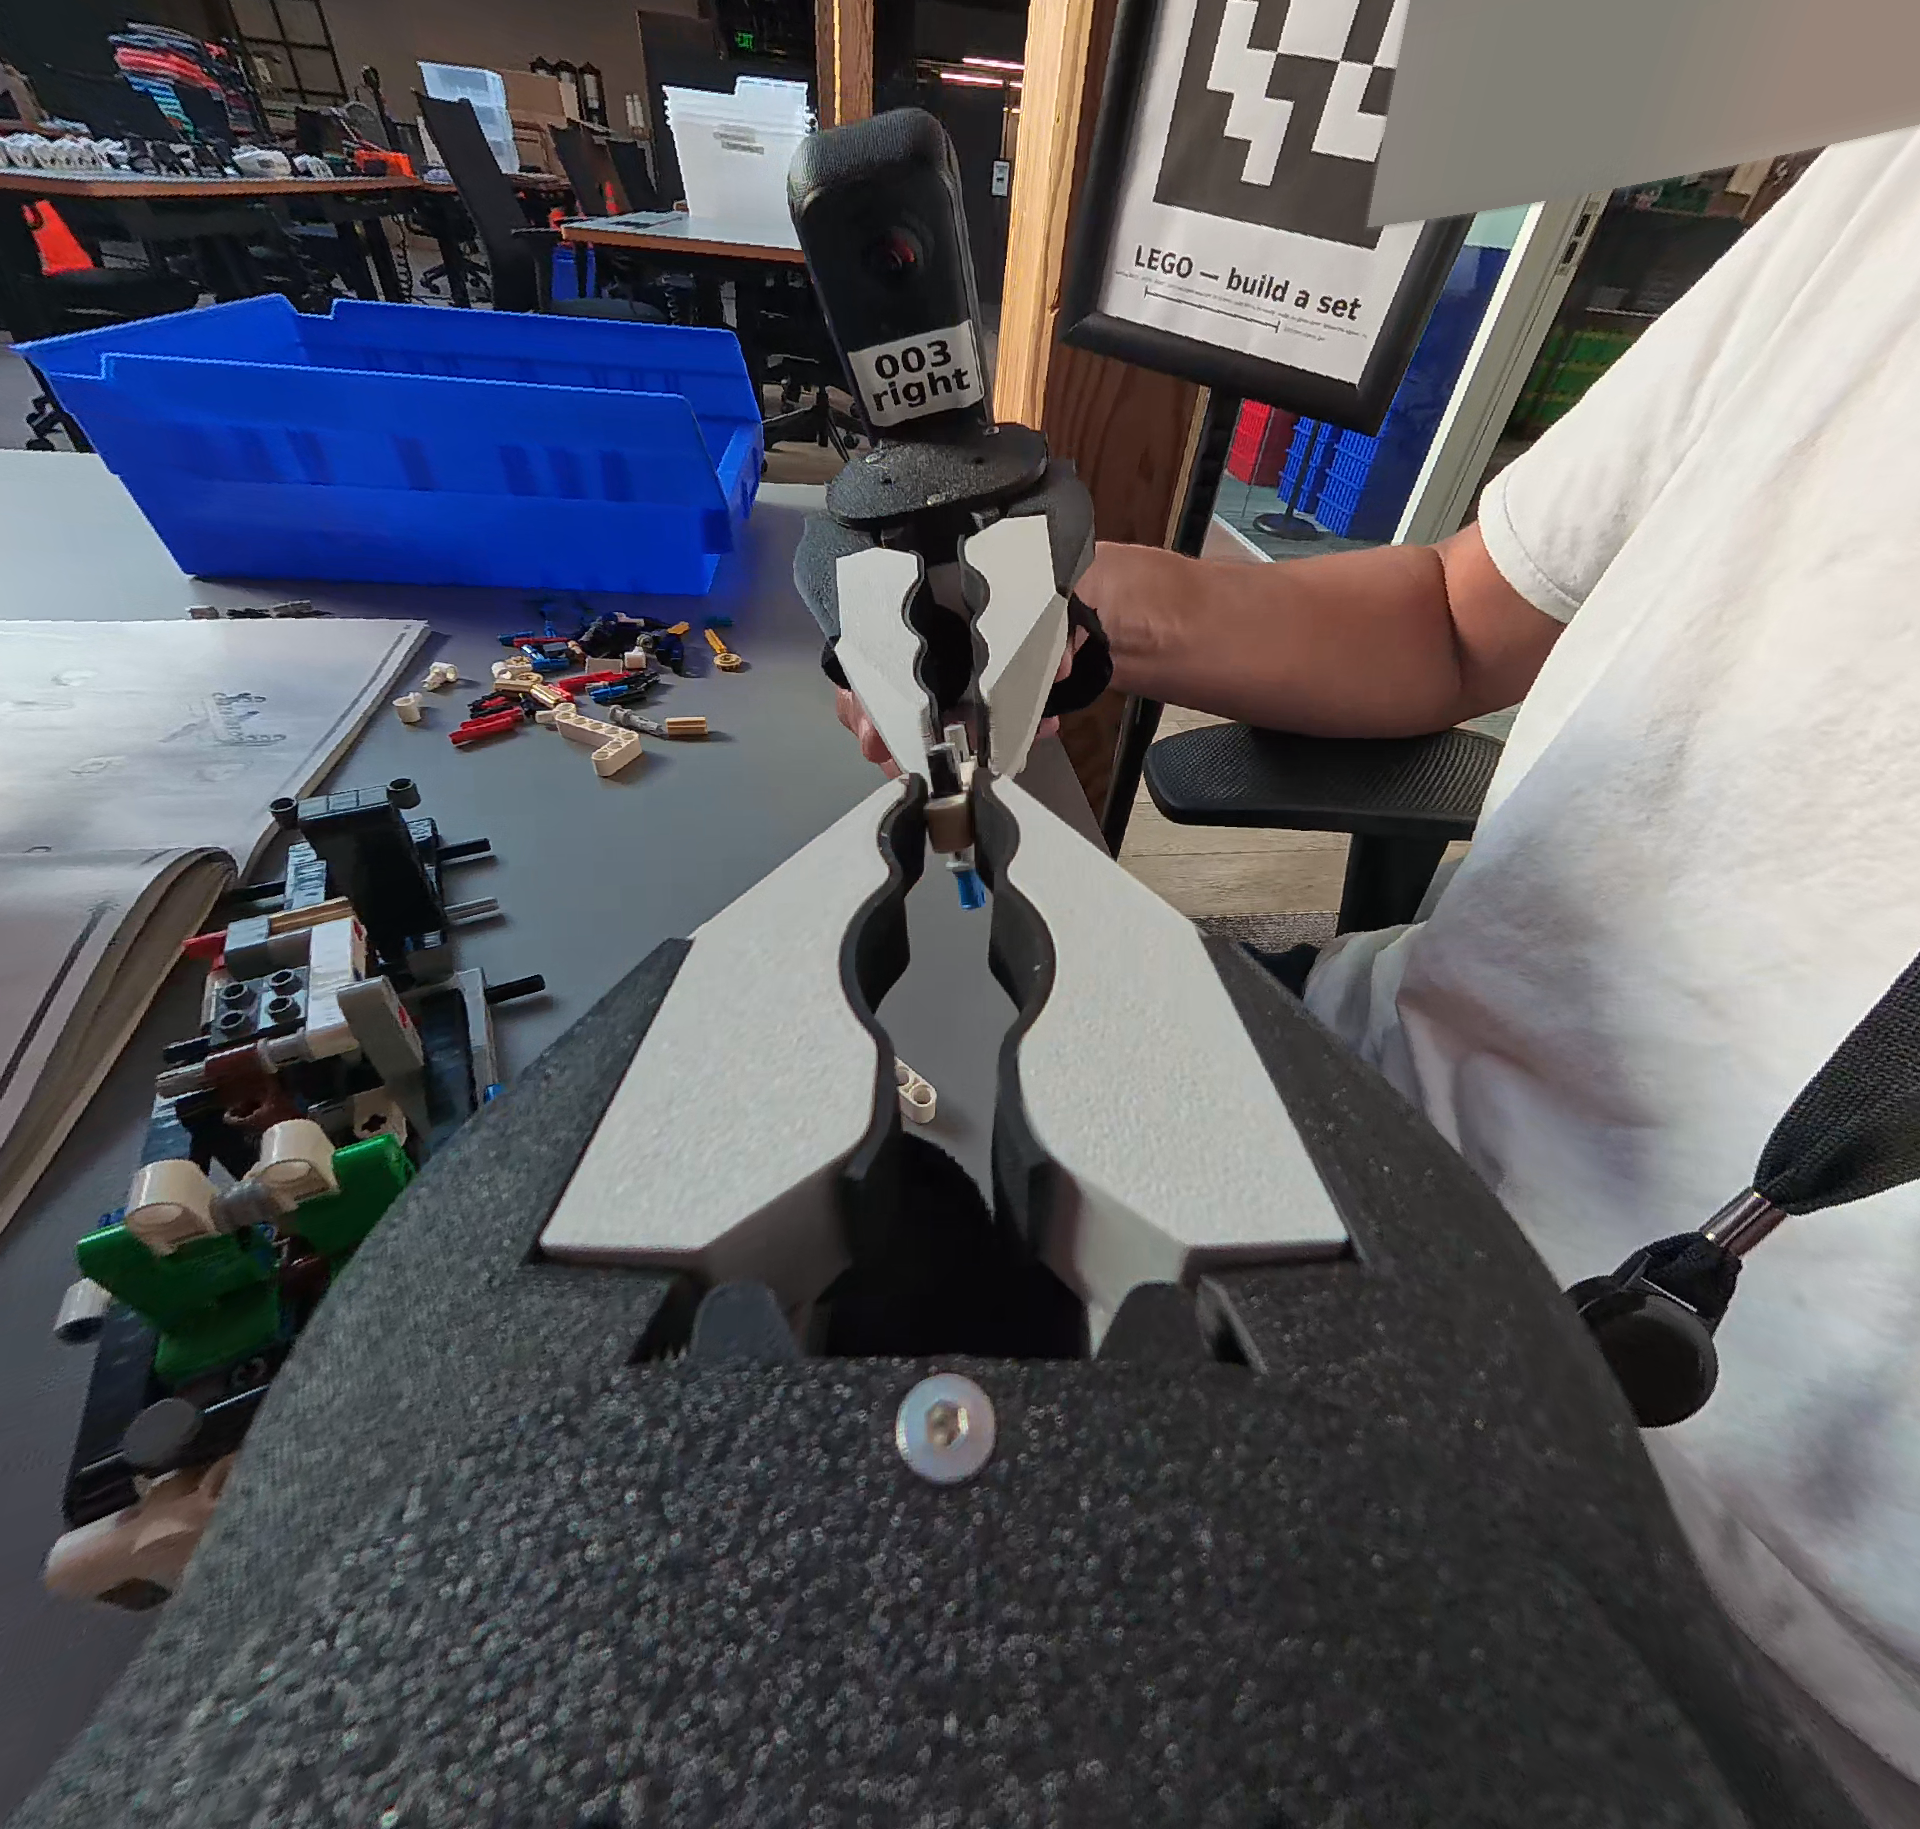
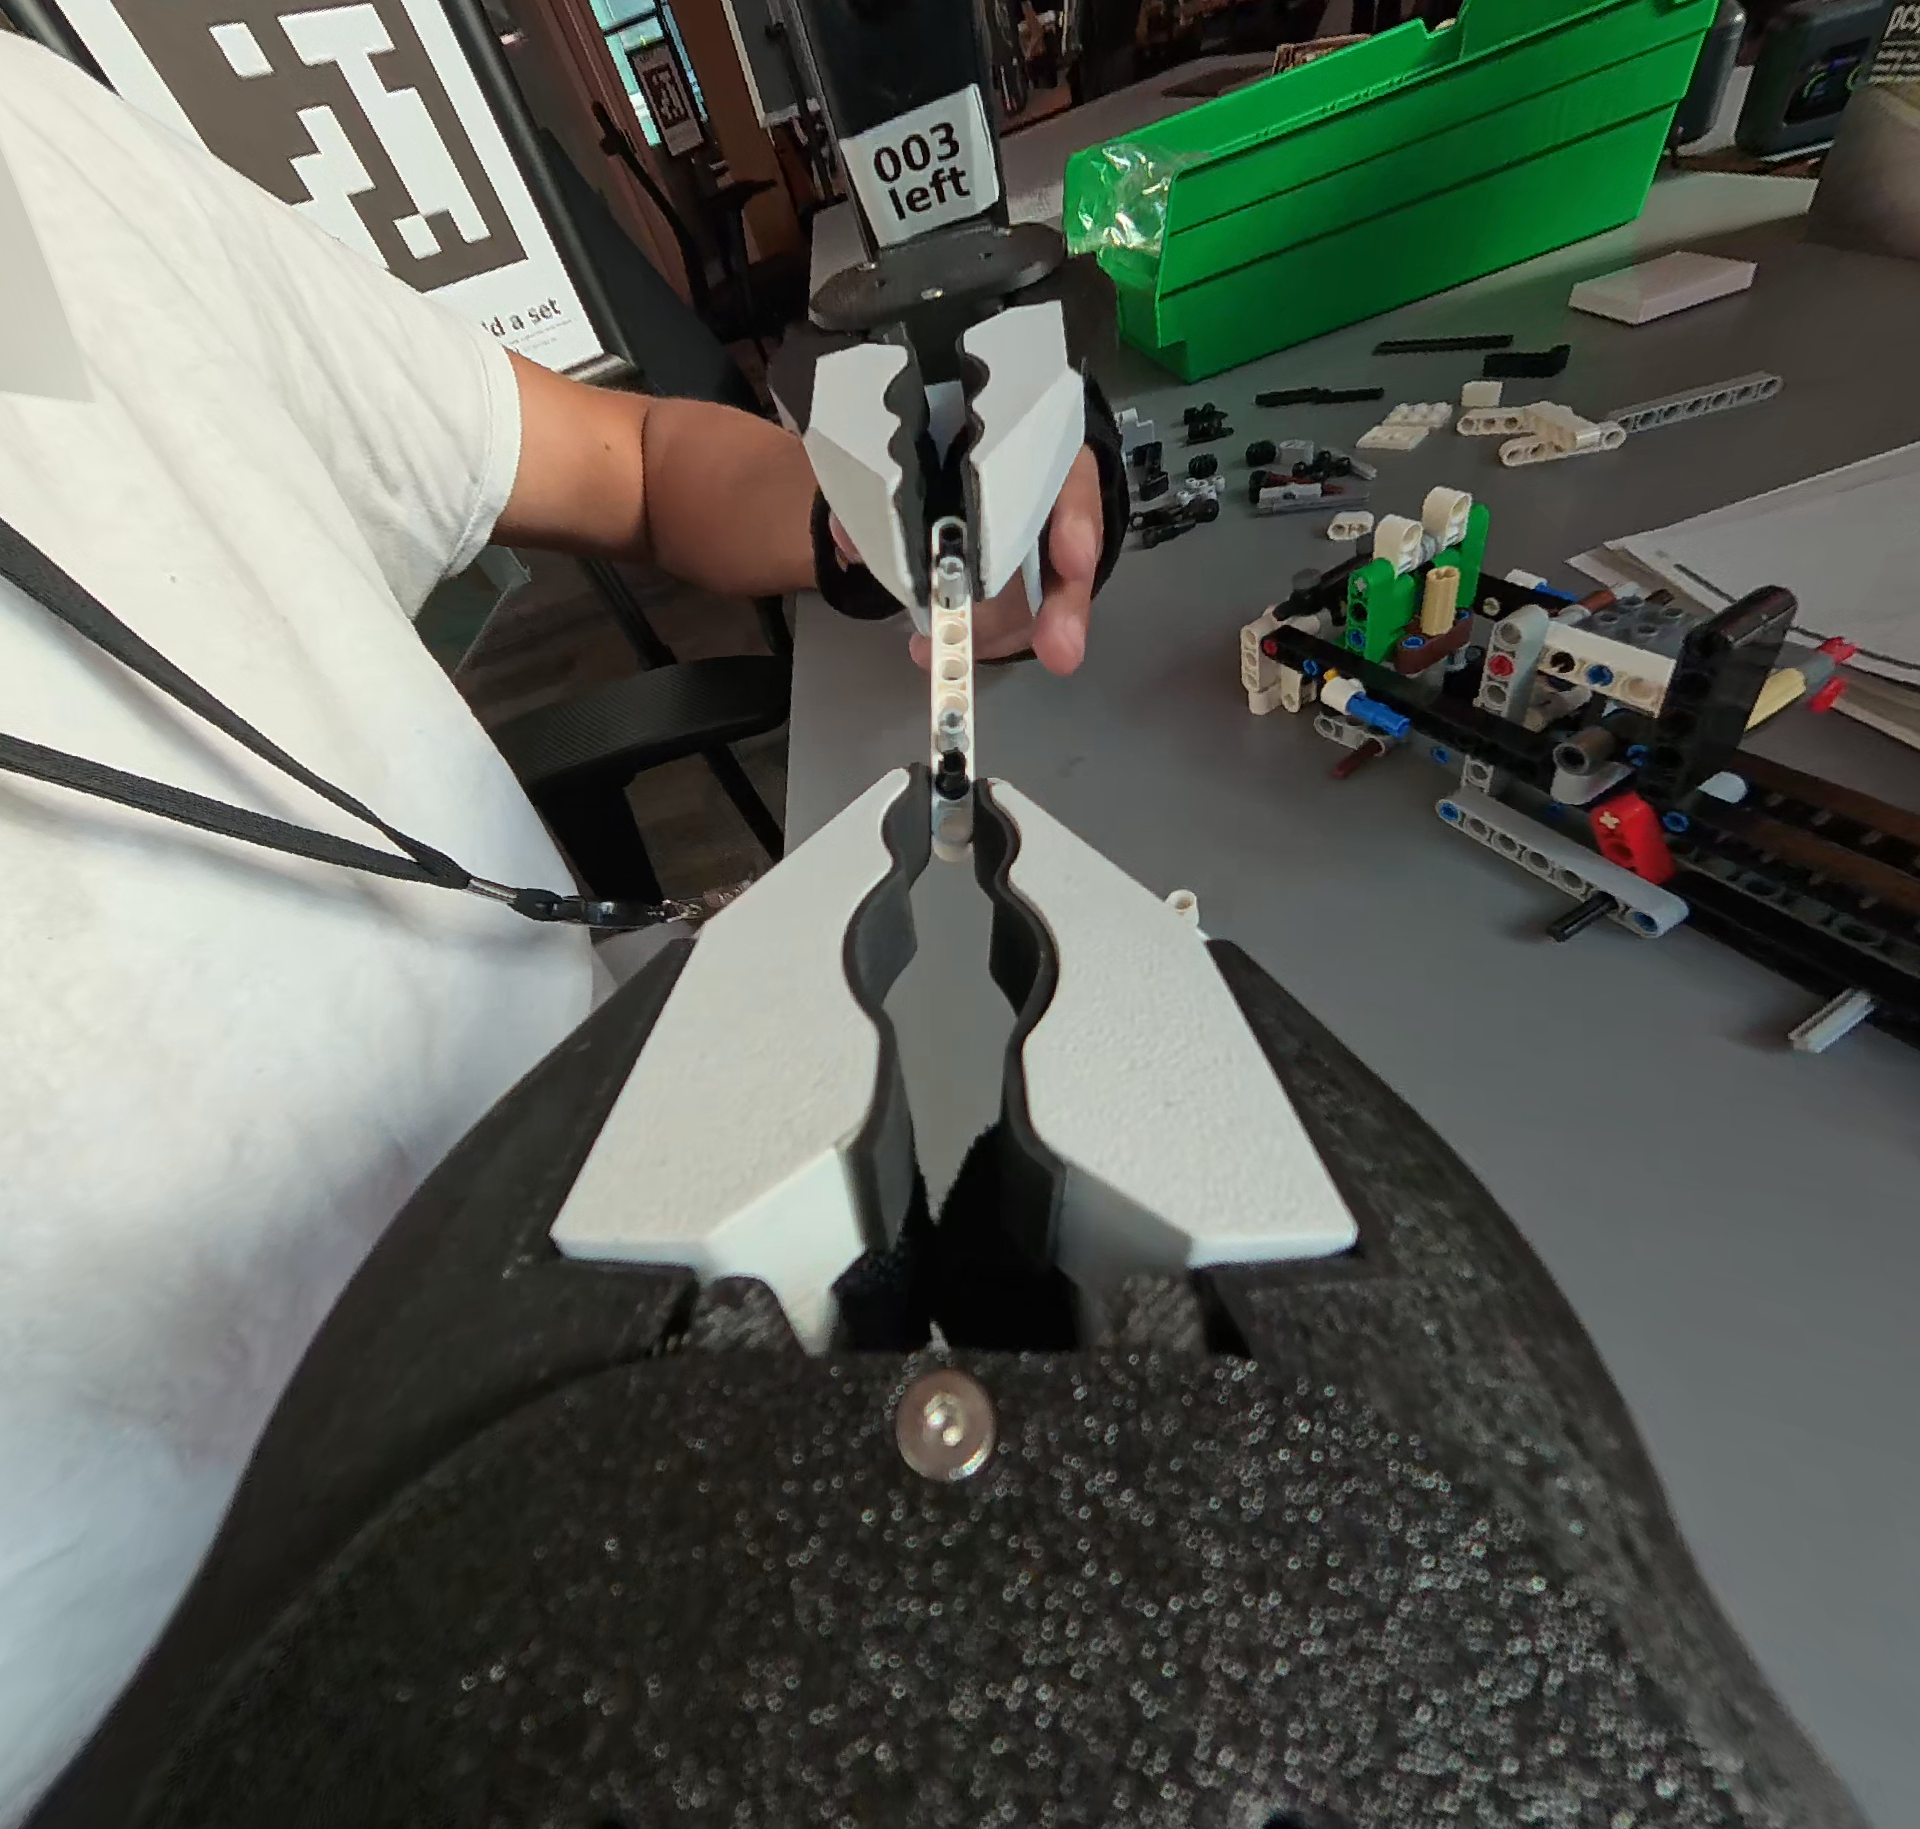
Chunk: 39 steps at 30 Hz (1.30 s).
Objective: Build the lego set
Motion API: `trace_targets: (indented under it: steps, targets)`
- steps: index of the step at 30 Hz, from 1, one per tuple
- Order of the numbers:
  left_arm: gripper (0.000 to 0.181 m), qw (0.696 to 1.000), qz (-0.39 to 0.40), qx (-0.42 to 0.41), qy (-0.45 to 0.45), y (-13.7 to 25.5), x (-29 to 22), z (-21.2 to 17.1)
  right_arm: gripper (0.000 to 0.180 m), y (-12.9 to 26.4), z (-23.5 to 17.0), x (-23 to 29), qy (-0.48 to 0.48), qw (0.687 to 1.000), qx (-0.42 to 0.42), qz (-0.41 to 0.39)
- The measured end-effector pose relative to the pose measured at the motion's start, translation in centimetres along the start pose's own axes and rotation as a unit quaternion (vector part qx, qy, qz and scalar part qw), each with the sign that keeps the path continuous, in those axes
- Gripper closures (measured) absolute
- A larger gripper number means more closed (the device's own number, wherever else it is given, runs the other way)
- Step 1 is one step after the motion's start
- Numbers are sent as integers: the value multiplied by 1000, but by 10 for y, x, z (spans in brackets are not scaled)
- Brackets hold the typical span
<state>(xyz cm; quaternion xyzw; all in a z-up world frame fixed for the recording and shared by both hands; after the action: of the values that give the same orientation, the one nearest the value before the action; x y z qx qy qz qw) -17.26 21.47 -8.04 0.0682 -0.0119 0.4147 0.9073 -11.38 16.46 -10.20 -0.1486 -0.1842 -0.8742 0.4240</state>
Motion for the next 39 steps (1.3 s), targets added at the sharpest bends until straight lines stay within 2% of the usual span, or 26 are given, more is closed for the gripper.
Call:
trace_targets:
  steps: [10,16,19,25,28,39]
  targets:
    - [176,1000,-13,5,22,1,4,0,174,1,7,0,-4,1000,-1,-21]
    - [174,999,-26,37,-5,-6,0,-7,174,-3,8,2,-6,1000,-2,-9]
    - [175,999,-26,28,-12,-7,0,-3,174,-4,10,4,-8,1000,-7,-5]
    - [176,1000,-17,17,-19,-7,4,-6,168,-2,13,1,24,998,-18,-53]
    - [176,999,-24,16,-22,-6,1,-7,173,-3,12,3,27,998,-17,-48]
    - [176,998,-14,35,-58,3,-9,-14,173,-30,12,9,47,998,15,-47]
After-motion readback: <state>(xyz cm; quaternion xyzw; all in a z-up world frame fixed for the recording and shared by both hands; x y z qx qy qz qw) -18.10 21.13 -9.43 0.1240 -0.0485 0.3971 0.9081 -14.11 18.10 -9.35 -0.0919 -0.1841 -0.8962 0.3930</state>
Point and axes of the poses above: each gripper's, where its closed fingertips meet, y back along the fingers, z out of its top, x = y × z across the jaws, the point moved 3 cm from there along y, back along the fingers, and after that the axes turned 9 degrees about -y, right-handed, at the moved point
